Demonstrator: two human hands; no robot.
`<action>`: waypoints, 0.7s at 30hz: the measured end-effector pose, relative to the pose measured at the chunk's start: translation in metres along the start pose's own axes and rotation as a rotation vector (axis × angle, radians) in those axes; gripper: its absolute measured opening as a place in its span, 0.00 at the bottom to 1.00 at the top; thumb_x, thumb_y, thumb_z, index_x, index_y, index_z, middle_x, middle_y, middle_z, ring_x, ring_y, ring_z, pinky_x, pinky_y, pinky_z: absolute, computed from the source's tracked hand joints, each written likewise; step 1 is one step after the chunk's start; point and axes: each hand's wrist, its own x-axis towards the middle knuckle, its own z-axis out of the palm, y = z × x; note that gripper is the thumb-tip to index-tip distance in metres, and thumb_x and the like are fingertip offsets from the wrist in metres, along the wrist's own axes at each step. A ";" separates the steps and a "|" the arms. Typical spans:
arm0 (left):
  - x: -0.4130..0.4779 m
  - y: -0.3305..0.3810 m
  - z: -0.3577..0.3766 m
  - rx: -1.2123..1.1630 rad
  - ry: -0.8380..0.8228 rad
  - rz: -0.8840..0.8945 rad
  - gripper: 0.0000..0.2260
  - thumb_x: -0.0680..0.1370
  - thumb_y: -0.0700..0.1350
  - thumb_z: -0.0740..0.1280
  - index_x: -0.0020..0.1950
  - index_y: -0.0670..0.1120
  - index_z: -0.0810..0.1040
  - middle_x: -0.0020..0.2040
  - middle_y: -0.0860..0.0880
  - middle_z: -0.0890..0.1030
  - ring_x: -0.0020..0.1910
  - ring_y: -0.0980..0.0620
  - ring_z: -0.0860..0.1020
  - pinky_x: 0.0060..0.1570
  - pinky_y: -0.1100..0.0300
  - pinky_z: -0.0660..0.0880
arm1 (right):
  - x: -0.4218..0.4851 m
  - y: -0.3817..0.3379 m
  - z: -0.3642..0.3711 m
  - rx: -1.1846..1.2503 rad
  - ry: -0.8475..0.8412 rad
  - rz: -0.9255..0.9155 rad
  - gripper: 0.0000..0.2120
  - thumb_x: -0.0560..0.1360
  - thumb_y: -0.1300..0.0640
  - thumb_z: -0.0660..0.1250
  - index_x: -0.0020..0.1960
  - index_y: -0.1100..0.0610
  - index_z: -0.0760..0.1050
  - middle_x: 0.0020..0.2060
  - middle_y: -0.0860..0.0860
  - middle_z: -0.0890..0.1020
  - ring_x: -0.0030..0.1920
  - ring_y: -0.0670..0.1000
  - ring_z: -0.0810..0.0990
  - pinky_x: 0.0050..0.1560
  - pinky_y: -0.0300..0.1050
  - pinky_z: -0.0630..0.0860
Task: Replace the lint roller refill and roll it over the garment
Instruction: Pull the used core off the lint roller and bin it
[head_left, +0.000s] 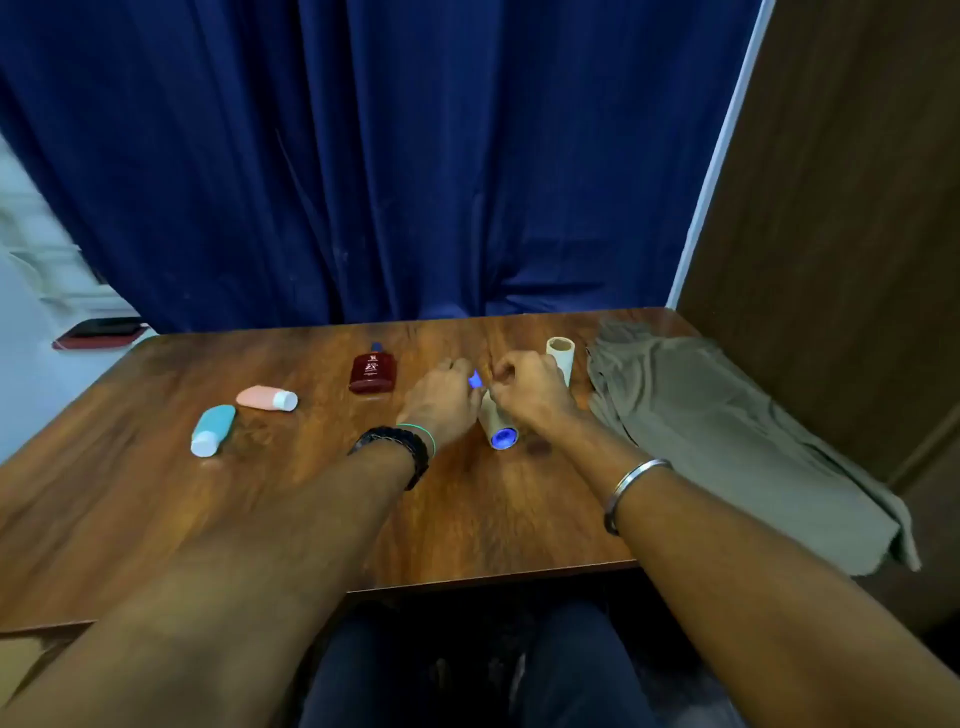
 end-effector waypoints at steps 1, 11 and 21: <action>0.003 -0.001 0.006 -0.020 -0.023 -0.022 0.15 0.85 0.50 0.64 0.67 0.42 0.76 0.64 0.39 0.79 0.61 0.36 0.80 0.54 0.47 0.75 | 0.003 0.006 0.007 0.016 -0.023 0.035 0.02 0.72 0.54 0.72 0.42 0.51 0.82 0.46 0.51 0.87 0.49 0.54 0.84 0.49 0.48 0.82; 0.024 -0.010 0.052 -0.357 -0.121 -0.275 0.10 0.86 0.44 0.62 0.59 0.42 0.82 0.50 0.45 0.81 0.44 0.46 0.76 0.42 0.54 0.71 | 0.005 0.026 0.042 0.023 -0.112 0.153 0.21 0.71 0.39 0.73 0.56 0.52 0.83 0.49 0.56 0.87 0.50 0.59 0.86 0.48 0.52 0.83; 0.041 -0.004 0.038 -0.920 0.057 -0.411 0.14 0.86 0.53 0.65 0.52 0.44 0.84 0.44 0.46 0.86 0.45 0.47 0.83 0.47 0.51 0.82 | 0.004 0.015 0.037 0.232 -0.025 0.077 0.34 0.71 0.46 0.77 0.75 0.51 0.75 0.55 0.51 0.86 0.53 0.51 0.84 0.43 0.38 0.73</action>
